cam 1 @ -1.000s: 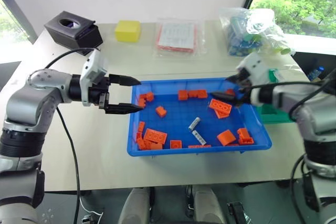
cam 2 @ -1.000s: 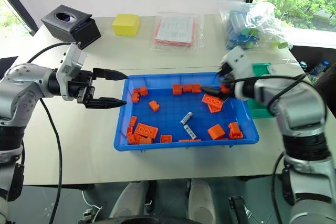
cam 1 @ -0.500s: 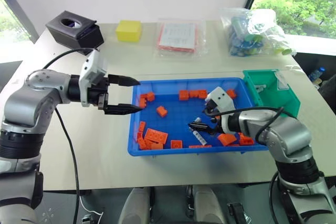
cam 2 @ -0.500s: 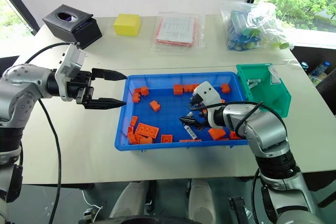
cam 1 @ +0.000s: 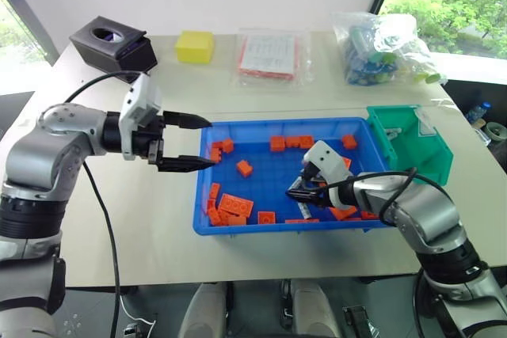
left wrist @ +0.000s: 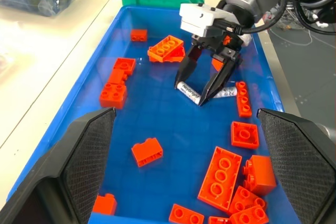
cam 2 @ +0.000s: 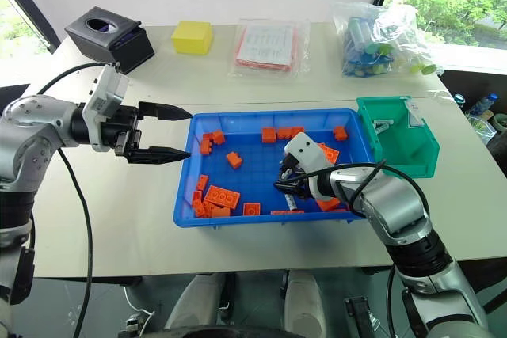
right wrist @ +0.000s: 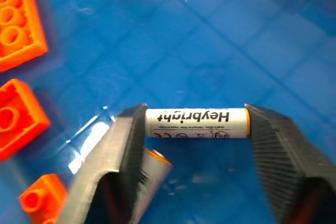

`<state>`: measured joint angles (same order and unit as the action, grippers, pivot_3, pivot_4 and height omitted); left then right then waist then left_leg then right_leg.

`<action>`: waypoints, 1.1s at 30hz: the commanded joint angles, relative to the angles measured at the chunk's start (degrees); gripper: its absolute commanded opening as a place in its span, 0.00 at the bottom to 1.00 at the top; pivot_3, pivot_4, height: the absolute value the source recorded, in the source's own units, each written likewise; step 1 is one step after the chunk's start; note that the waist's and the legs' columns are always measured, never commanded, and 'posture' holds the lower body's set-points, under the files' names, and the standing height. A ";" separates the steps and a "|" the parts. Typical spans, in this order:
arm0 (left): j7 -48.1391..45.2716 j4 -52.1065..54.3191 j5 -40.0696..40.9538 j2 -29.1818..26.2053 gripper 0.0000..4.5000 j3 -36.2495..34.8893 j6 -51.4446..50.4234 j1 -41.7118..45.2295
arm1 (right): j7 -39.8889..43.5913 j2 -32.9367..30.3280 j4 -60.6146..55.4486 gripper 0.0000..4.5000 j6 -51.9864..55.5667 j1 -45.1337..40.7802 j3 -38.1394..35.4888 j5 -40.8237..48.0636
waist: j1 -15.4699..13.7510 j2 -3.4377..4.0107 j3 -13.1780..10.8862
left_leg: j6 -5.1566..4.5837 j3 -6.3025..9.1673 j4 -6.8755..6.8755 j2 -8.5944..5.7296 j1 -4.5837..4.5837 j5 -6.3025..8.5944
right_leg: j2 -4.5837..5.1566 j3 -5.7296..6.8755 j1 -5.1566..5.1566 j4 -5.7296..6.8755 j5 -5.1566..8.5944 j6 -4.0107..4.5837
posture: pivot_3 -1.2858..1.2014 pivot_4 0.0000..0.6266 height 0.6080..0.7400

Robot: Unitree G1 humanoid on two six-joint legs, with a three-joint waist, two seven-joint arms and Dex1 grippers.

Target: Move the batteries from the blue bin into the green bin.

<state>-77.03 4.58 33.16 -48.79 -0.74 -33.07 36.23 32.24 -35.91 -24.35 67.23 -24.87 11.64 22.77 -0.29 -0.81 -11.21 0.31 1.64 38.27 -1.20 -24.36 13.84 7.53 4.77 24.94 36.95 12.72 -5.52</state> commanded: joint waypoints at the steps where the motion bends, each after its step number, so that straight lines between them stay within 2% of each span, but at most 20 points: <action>1: 0.08 -0.11 0.43 -0.10 1.00 -1.28 0.58 1.61 | 0.13 0.09 -1.08 0.49 1.31 -2.48 -3.75 1.57 | 0.03 0.00 0.00 | 0.00 0.00 0.00 0.00 0.00 0.00 | 0.00 0.00 0.00 0.00 0.00 0.00 | 0.52 0.24 0.64; 6: -0.08 -0.69 0.15 0.32 1.00 -1.05 1.07 1.88 | 2.09 -2.74 -1.15 0.49 5.25 -8.76 -12.13 5.52 | -0.04 0.00 -0.02 | 0.00 0.00 0.01 0.00 -0.01 0.00 | 0.00 0.00 0.01 0.00 0.00 0.00 | 0.52 0.24 0.64; 10: -0.37 -1.35 -0.19 0.74 1.00 -0.66 1.63 2.15 | 3.41 -11.34 6.55 0.49 3.05 -13.06 -19.22 3.94 | -0.53 -0.01 -0.03 | 0.00 -0.05 0.00 -0.01 -0.04 0.00 | 0.00 0.02 0.03 -0.02 0.01 -0.01 | 0.52 0.24 0.64; 15: -0.65 -2.22 -0.51 1.38 1.00 -0.04 2.35 2.64 | 5.68 -20.27 16.99 0.49 -3.54 -9.83 -23.52 1.16 | -0.41 -0.07 -0.05 | -0.01 -0.17 -0.02 -0.06 -0.07 0.00 | 0.04 0.08 -0.05 -0.17 0.02 -0.04 | 0.52 0.24 0.64; 22: -1.03 -3.16 -0.98 2.13 1.00 0.51 3.00 3.43 | 5.41 -21.74 22.92 0.49 -7.39 -3.63 -27.71 -0.21 | 0.22 -0.04 -0.07 | -0.01 -0.25 -0.04 0.00 -0.02 0.01 | 0.03 0.06 -0.03 -0.11 0.02 -0.04 | 0.52 0.24 0.64; 26: -1.11 -3.33 -1.04 2.34 1.00 0.62 3.13 3.65 | 5.34 -21.49 24.52 0.92 -9.65 -2.33 -27.49 -0.92 | 0.17 -0.04 -0.07 | -0.01 -0.27 -0.02 0.01 -0.03 0.00 | 0.04 0.04 -0.03 -0.12 0.02 -0.04 | 0.52 0.24 0.64; 27: -1.10 -3.31 -1.02 2.39 1.00 0.59 3.05 3.71 | 5.23 -21.61 24.73 0.98 -10.58 -2.34 -27.08 -1.45 | 0.12 -0.04 -0.07 | -0.01 -0.27 -0.02 0.01 -0.02 0.00 | 0.04 0.04 -0.03 -0.12 0.02 -0.04 | 0.52 0.24 0.64; 30: -1.01 -3.07 -0.94 2.38 1.00 0.37 2.79 3.67 | 5.70 -22.10 24.40 0.98 -12.45 -3.58 -26.43 -2.01 | -0.02 -0.04 -0.07 | -0.01 -0.26 -0.02 0.00 -0.03 0.01 | 0.04 0.04 -0.03 -0.12 0.02 -0.04 | 0.52 0.24 0.64; 33: -0.91 -2.73 -0.81 2.15 1.00 0.11 2.57 3.33 | 5.33 -21.72 21.06 0.98 -9.91 -6.54 -26.48 -0.59 | 0.00 -0.03 -0.07 | -0.01 -0.26 -0.02 0.00 -0.03 0.00 | 0.04 0.04 -0.03 -0.12 0.02 -0.04 | 0.52 0.24 0.64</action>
<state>-77.67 0.88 31.95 -46.07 0.46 -30.72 38.67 37.63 -56.65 0.20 56.78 -28.73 -13.77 21.24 -0.29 -0.85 -11.29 0.29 1.38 38.25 -1.20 -24.39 13.84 7.57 4.80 24.92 36.83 12.74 -5.56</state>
